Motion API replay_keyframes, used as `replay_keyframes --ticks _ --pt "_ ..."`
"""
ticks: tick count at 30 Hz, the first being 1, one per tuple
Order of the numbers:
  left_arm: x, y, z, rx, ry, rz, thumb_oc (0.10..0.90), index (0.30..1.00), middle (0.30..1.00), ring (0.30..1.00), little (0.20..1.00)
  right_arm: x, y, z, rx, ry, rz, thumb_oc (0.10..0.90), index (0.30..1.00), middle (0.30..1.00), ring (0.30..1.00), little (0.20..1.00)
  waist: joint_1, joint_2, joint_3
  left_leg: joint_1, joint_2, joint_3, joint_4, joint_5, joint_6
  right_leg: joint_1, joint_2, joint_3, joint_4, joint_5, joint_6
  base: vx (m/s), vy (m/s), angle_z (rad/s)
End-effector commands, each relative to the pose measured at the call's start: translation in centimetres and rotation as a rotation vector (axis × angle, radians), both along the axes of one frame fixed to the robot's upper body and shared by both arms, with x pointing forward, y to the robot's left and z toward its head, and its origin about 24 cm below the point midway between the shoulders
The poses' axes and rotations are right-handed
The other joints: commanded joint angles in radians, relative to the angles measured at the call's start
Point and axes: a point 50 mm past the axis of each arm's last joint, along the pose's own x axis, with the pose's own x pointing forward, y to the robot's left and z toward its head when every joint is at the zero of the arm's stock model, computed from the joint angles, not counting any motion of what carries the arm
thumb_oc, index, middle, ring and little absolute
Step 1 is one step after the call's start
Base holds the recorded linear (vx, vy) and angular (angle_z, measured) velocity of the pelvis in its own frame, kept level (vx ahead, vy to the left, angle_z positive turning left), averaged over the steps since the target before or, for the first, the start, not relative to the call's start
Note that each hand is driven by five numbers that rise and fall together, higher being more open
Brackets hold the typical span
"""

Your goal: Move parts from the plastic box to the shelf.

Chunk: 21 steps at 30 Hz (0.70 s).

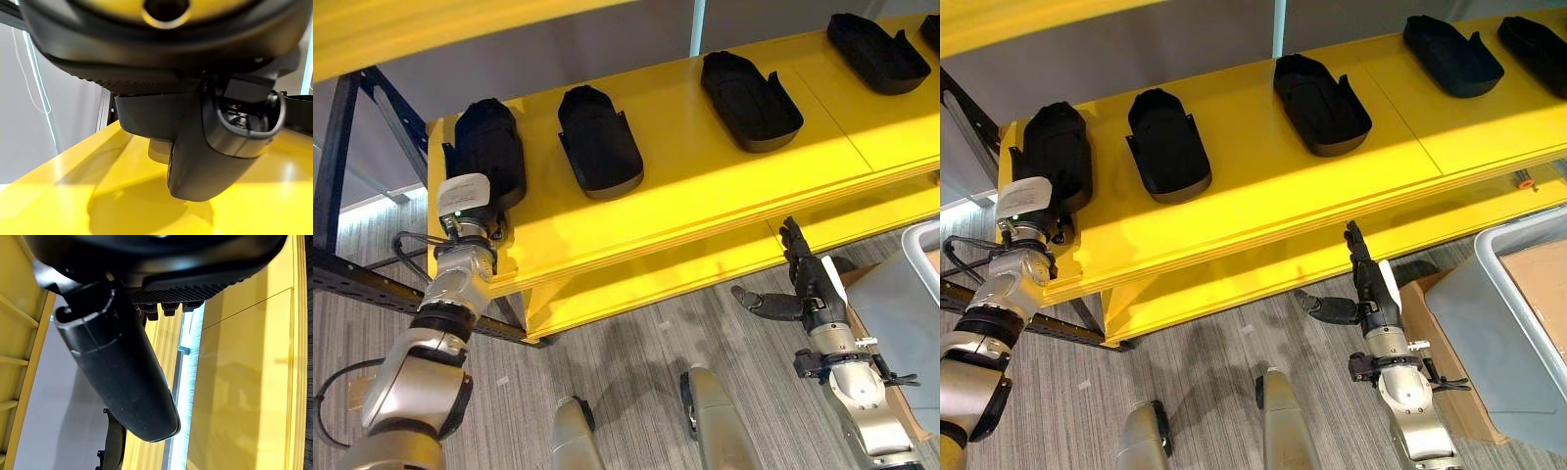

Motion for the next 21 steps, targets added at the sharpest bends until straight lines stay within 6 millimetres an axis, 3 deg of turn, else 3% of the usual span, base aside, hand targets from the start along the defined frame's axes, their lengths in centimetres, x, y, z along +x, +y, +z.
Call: replay_keyframes --ticks 1,5,16,21 --pt "-4.6 5.6 -4.5 0.043 0.264 0.17 0.9 1.0 1.0 1.0 1.0 0.5 0.4 6.1 0.001 -0.317 0.028 0.9 1.0 1.0 1.0 1.0 0.029 -0.043 0.055 0.012 0.003 0.02 0.055 -0.064 0.074 0.064 -0.033 0.044 -0.071 0.006 0.023 0.0 0.0 0.0" --pt "-5.7 6.7 -4.3 0.05 0.26 0.194 0.9 1.0 1.0 1.0 1.0 0.4 0.3 5.9 0.0 -0.307 0.033 0.9 1.0 1.0 1.0 1.0 0.034 -0.045 0.051 0.011 0.002 0.02 0.056 -0.065 0.074 0.059 -0.034 0.044 -0.07 0.008 0.024 0.0 0.0 0.0" --pt "-7.8 6.0 -6.1 0.036 0.252 0.168 0.9 1.0 1.0 1.0 1.0 0.0 -0.5 5.6 -0.011 -0.287 -0.005 0.9 1.0 1.0 1.0 1.0 0.049 -0.049 0.052 -0.002 -0.005 0.013 0.061 -0.071 0.077 0.053 -0.037 0.037 -0.065 0.003 0.022 0.0 0.0 0.0" --pt "-7.4 5.9 -5.0 0.036 0.213 0.167 0.9 1.0 1.0 1.0 1.0 0.0 -0.6 5.6 -0.021 -0.274 -0.003 0.9 1.0 1.0 1.0 1.0 0.048 -0.048 0.049 -0.004 -0.005 0.015 0.06 -0.071 0.076 0.049 -0.035 0.036 -0.067 0.005 0.021 0.0 0.0 0.0"
